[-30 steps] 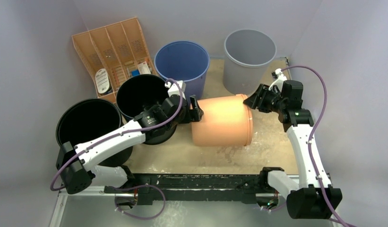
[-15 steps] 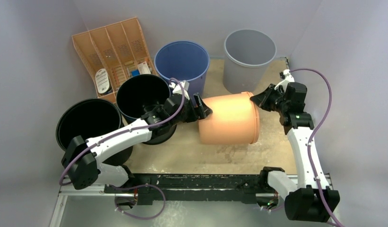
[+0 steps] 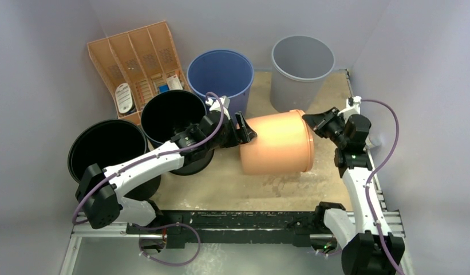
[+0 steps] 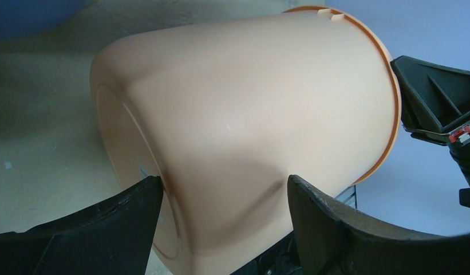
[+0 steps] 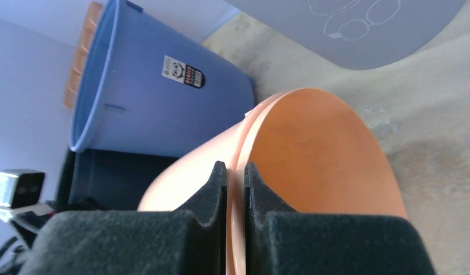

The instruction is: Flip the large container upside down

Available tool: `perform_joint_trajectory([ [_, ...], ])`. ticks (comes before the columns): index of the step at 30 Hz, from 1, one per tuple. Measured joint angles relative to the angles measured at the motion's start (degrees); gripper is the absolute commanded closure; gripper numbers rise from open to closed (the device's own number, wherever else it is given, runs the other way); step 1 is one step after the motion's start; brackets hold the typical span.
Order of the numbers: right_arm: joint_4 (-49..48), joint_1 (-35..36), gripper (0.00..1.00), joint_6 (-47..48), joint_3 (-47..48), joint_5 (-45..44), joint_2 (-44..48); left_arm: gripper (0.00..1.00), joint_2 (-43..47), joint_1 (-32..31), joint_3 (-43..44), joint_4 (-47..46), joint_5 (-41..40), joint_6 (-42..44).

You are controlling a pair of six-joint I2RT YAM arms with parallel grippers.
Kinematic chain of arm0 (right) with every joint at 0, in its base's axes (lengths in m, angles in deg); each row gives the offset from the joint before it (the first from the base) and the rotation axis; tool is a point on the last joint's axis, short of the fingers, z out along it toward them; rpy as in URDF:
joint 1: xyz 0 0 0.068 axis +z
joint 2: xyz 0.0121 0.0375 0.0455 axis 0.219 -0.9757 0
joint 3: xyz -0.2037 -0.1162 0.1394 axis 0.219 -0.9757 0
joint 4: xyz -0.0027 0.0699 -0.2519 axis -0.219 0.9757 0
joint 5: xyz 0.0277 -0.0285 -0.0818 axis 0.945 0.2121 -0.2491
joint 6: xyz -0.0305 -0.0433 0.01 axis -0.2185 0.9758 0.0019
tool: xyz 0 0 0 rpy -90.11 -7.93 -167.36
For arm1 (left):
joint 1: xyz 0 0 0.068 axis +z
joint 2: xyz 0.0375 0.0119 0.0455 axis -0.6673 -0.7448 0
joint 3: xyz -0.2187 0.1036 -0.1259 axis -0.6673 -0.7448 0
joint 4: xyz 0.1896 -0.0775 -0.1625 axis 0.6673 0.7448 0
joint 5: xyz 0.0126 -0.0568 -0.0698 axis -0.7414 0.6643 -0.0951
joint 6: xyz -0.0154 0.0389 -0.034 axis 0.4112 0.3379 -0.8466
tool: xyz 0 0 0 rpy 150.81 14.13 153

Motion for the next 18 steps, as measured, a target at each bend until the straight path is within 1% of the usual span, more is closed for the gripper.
perform_joint_trajectory([
  [5,-9.0,-0.3,1.0,-9.6,-6.8,0.2,3.3,0.24,0.0,0.0,1.5,3.2,0.4,0.3],
  [10,-10.6,-0.3,1.0,-14.8,-9.6,-0.2,6.8,0.24,0.6,0.0,1.9,4.6,0.3,0.5],
  [11,-10.4,-0.3,0.98,-15.2,-9.6,-0.2,7.0,0.24,0.9,0.0,1.9,4.9,0.3,0.5],
  [14,-9.4,-0.3,0.76,-15.6,-9.3,-0.3,7.1,0.24,2.2,0.0,2.3,5.4,0.2,0.5],
  [16,-8.2,-0.3,0.66,-15.2,-8.4,-0.9,7.1,0.24,3.0,0.0,2.8,5.2,0.0,0.5],
  [18,-5.0,-0.1,0.57,-13.2,-7.4,-0.2,6.8,0.24,3.9,0.0,3.6,3.3,-0.1,0.5],
])
